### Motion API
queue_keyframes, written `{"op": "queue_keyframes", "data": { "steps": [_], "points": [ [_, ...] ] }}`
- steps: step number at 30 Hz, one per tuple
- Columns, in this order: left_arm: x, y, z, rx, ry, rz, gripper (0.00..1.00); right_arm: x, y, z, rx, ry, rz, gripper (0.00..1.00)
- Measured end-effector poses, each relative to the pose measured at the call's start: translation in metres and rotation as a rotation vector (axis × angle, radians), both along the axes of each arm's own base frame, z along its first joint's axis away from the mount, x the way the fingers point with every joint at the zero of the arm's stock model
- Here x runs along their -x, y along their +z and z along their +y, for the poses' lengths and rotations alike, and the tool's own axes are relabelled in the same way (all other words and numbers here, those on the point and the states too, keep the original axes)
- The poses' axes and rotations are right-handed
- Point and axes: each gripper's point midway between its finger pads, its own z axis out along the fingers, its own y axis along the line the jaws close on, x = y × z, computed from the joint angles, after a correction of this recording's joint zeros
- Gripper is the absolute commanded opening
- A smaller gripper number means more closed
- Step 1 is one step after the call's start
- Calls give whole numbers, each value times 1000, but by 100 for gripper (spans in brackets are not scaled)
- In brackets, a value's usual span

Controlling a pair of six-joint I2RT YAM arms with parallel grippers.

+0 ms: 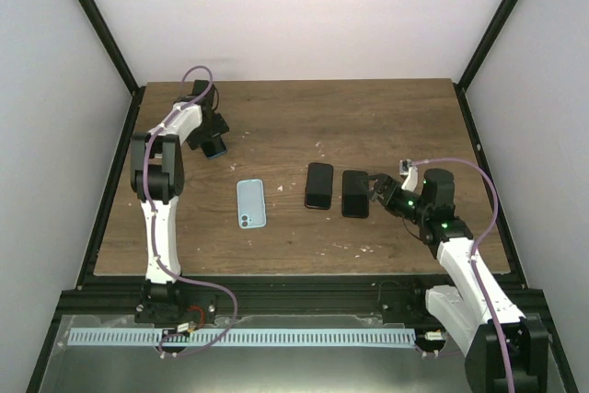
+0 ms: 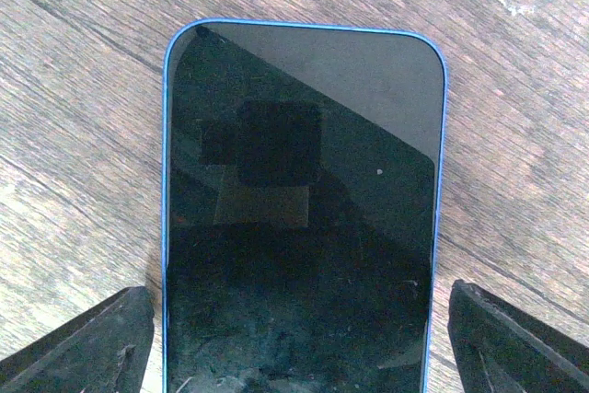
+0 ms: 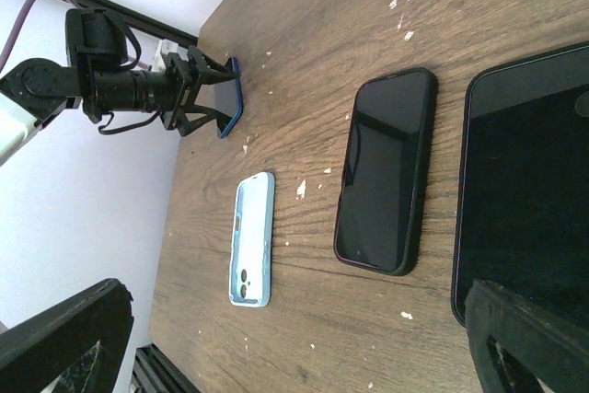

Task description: Put the phone into the phone case

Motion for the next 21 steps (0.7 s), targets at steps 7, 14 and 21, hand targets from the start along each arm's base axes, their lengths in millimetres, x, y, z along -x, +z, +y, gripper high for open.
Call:
{"op": "queue_keyframes", "data": {
  "steps": [7,14,21],
  "points": [
    [1,-4,2,-1,11,8,86,0,0,0,0,0,1,100],
    [1,-4,3,2,21,10,77,0,0,0,0,0,1,100],
    [2,-4,-1,36,19,11,73,0,0,0,-1,0,2,100]
  ]
}}
